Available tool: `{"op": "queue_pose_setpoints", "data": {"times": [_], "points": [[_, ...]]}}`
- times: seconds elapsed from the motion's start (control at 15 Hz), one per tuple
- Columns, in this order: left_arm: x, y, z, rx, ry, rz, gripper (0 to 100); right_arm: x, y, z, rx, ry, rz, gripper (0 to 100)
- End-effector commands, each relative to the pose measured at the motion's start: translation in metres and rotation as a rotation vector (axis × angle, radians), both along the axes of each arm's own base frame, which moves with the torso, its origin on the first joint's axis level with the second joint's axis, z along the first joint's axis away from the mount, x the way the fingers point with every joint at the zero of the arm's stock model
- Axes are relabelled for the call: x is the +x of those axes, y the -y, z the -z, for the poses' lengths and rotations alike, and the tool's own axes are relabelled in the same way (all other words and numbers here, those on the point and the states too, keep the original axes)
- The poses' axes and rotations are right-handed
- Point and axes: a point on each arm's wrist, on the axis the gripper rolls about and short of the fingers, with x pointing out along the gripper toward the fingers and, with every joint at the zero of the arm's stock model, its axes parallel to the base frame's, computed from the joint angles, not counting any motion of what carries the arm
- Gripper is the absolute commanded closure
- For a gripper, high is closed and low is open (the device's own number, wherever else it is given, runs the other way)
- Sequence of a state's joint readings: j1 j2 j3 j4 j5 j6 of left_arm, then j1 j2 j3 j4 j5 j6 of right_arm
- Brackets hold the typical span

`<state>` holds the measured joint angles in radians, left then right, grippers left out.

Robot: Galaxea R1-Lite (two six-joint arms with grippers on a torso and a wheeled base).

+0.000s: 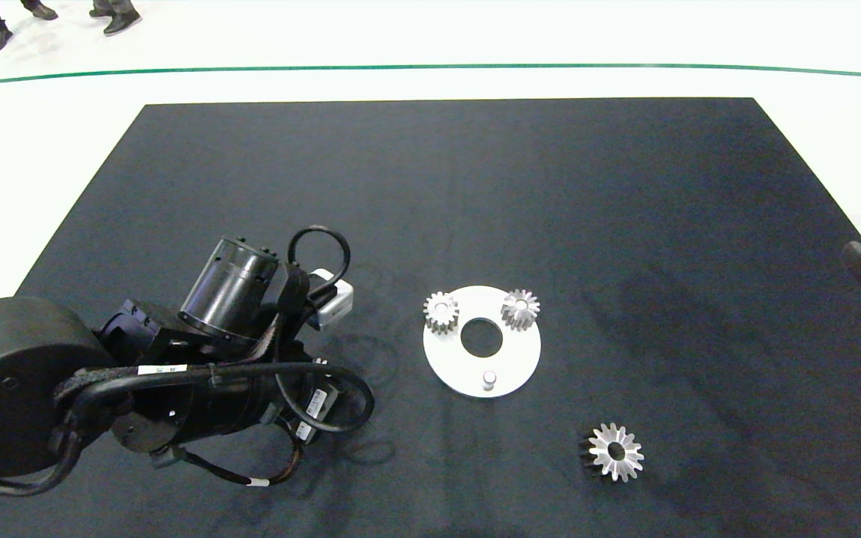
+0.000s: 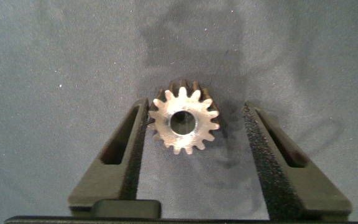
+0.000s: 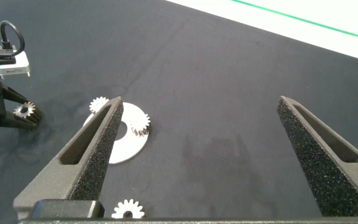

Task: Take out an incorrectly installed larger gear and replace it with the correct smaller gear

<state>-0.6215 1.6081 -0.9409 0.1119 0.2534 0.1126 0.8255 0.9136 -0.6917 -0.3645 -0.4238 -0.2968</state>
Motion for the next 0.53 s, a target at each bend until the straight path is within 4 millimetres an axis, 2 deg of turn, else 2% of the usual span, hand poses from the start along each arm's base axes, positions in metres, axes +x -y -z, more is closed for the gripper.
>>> {"op": "queue_pose_setpoints", "data": {"times": [0.07,0.53], "points": [[0.0,0.0,0.001,0.004,-0.003,0.0,45,0.001,-0.001,0.0,-0.004,-0.001,0.002,0],[0.002,0.001,0.01,-0.002,0.006,0.0,45,0.001,-0.001,0.0,-0.005,-0.002,0.002,0]]}}
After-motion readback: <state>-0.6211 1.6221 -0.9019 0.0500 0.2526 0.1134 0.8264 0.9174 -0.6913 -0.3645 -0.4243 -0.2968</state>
